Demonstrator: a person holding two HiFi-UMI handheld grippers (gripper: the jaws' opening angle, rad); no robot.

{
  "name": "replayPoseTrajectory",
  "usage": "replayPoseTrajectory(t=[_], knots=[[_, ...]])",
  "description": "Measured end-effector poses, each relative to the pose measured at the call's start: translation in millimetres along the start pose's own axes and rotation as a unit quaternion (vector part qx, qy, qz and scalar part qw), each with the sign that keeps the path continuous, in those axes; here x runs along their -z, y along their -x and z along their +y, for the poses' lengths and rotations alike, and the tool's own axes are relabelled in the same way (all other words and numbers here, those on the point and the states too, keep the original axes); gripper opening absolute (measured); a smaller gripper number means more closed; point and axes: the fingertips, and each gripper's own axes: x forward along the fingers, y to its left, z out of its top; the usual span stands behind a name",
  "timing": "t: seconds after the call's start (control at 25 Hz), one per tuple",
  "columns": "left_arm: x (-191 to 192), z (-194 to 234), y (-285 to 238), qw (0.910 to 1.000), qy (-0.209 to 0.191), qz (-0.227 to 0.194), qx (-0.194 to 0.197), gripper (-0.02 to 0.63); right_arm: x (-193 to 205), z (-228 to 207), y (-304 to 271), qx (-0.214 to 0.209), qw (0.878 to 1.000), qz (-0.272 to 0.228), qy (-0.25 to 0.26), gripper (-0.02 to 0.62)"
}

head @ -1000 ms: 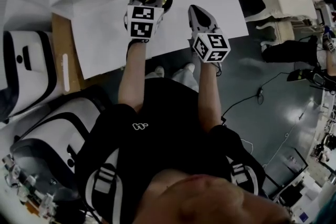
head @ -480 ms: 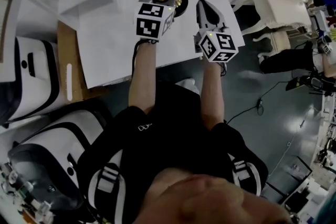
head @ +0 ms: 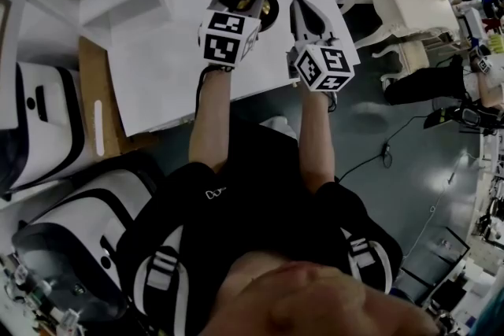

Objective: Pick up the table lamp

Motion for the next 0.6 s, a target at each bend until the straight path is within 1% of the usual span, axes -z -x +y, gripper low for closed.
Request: replayPoseTrajectory(t=[0.32, 0.6], knots=[[9, 0, -2, 0.9999, 0.002, 0.01, -0.003, 0.089, 0, -6, 7, 0.003, 1.0, 0.002, -0.004, 0.018], [14, 0, -5, 1.0, 0.007, 0.005, 0.0, 0.089, 6, -10, 6, -0.001, 1.0, 0.009, -0.004, 0.018]])
